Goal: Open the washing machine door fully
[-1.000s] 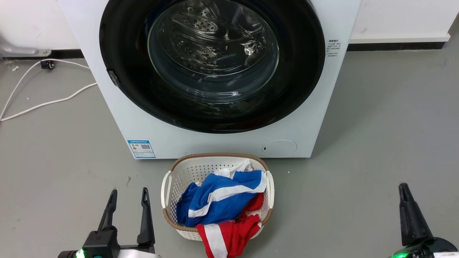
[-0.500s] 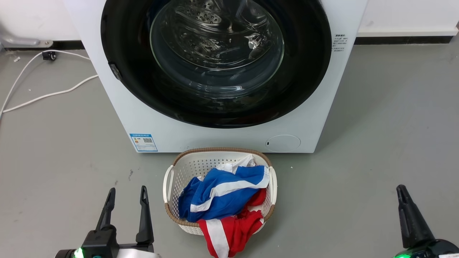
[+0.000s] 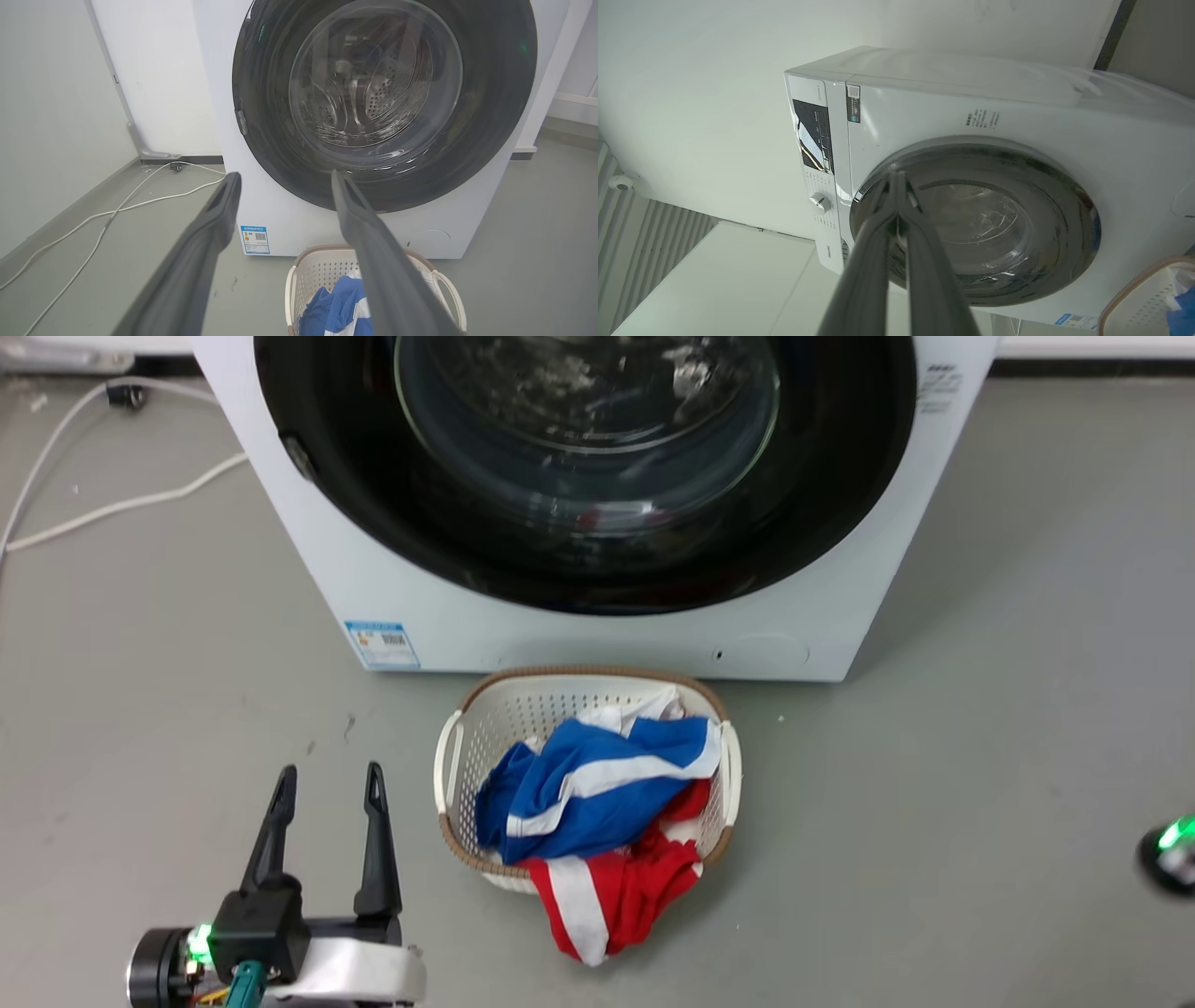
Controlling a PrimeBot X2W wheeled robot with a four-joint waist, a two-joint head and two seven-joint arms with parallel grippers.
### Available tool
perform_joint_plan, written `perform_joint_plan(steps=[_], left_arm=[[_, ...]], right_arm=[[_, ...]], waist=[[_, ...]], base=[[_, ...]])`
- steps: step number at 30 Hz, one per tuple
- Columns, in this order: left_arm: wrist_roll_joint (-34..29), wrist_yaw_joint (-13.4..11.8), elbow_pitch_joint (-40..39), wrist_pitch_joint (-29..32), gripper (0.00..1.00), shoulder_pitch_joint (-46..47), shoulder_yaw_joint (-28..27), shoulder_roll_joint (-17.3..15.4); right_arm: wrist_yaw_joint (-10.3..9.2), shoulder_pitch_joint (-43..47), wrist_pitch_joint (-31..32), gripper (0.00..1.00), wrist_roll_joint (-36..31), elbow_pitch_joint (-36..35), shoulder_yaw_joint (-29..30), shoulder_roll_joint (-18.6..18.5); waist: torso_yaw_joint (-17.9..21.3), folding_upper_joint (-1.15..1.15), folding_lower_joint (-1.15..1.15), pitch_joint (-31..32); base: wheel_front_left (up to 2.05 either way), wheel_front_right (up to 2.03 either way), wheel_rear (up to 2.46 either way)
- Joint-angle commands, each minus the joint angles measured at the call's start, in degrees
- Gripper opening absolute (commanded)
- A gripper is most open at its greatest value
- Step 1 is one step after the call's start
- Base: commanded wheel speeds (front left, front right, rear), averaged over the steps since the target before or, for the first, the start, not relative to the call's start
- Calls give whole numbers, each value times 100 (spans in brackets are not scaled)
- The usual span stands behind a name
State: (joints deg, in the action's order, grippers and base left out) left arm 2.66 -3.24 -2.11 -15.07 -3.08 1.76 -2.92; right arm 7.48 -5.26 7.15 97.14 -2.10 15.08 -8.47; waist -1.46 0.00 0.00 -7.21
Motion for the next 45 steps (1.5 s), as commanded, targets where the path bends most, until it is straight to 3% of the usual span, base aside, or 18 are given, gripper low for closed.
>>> perform_joint_plan(steps=[1, 7, 8, 10, 22, 28, 35, 45], left_arm=[[-51, 19, -41, -16, 100, 148, 15, 2], [-106, -13, -208, -16, 100, 499, 81, 2], [-112, -32, -301, -15, 100, 673, 131, 3], [-114, -52, -359, -15, 100, 797, 169, 2], [28, -126, -486, -16, 100, 1350, 462, 3], [144, -204, -446, -16, 100, 1480, 615, 2], [226, -286, -408, -16, 100, 1572, 710, 1], [225, -346, -391, -16, 100, 1481, 660, 2]], right_arm=[[2, -425, 61, 0, -37, 187, 117, -175], [2, -1762, 241, 0, -144, 869, 272, -751], [2, -2437, 372, 0, -225, 1217, 200, -1037], [2, -2870, 491, 0, -301, 1427, 96, -1232], [2, -5095, 1225, 0, -885, 2651, -795, -1988], [2, -5818, 1605, 0, -1248, 3114, -1227, -2163], [0, -6343, 1834, 0, -1614, 3569, -1534, -2114], [8, -5917, 2115, 0, -1585, 3367, -1641, -1880]], waist=[[-109, 0, 0, -242], [-280, 0, 0, -824], [-370, 0, 0, -1125], [-432, 0, 0, -1337], [-822, 0, 0, -2281], [-996, 0, 0, -2547], [-1113, 0, 0, -2684], [-1012, 0, 0, -2546]], base=[[0, 0, 0], [0, 0, 0], [0, 0, 0], [0, 0, 0], [0, 0, 0], [0, 0, 0], [0, 0, 0], [0, 0, 0]])
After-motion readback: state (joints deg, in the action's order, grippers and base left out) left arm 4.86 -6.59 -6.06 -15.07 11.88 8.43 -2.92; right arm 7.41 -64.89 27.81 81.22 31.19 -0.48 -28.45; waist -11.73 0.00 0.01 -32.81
